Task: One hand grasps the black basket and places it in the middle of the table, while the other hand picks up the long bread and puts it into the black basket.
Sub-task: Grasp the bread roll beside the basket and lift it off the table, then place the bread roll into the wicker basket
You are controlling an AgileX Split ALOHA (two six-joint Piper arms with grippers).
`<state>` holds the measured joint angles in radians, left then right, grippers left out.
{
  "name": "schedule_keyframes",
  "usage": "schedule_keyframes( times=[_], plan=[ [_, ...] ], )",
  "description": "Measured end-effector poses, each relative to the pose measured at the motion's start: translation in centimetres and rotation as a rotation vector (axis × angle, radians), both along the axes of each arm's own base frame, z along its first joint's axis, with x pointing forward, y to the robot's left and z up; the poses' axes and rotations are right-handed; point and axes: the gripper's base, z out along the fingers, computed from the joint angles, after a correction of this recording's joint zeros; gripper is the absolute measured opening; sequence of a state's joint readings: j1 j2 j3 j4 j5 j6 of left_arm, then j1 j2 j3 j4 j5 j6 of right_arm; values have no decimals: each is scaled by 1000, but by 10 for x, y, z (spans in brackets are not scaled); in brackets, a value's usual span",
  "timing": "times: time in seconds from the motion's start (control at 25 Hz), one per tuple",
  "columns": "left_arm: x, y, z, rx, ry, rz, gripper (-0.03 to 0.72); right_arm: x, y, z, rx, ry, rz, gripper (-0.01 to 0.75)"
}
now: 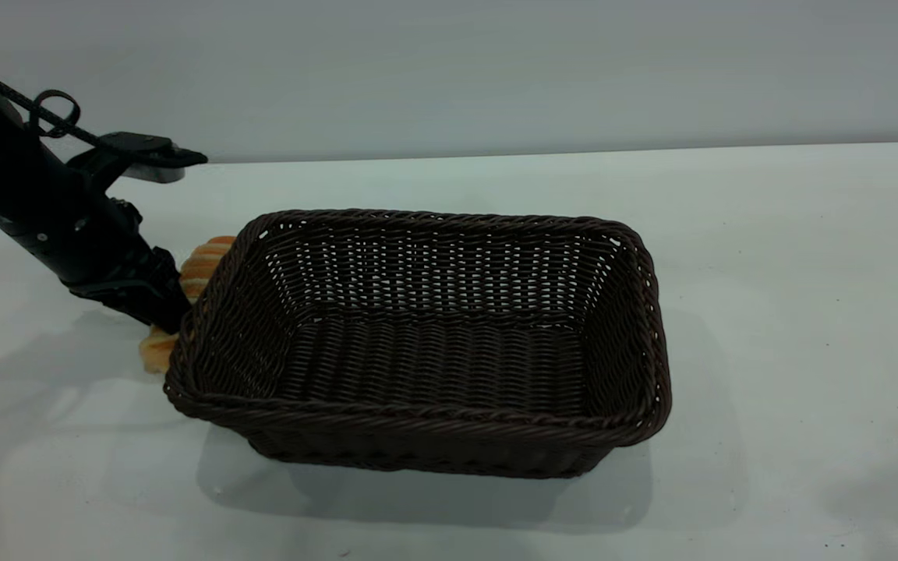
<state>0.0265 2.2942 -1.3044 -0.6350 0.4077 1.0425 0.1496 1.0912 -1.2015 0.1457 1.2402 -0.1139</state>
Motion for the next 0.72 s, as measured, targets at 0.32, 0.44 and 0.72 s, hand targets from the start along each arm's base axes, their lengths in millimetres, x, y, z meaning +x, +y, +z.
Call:
schedule_keyframes(
  times=[0.32,0.44,0.72],
  plan=[
    [8,1,65,-58,-91,218,48,0,0,0,1,0,0,527],
    [3,-5,103,-108,-114,218,45,0,0,0,1,0,1,527],
    [-27,-61,130,-227,66,14,45,0,0,0,0,0,2,527]
  ],
)
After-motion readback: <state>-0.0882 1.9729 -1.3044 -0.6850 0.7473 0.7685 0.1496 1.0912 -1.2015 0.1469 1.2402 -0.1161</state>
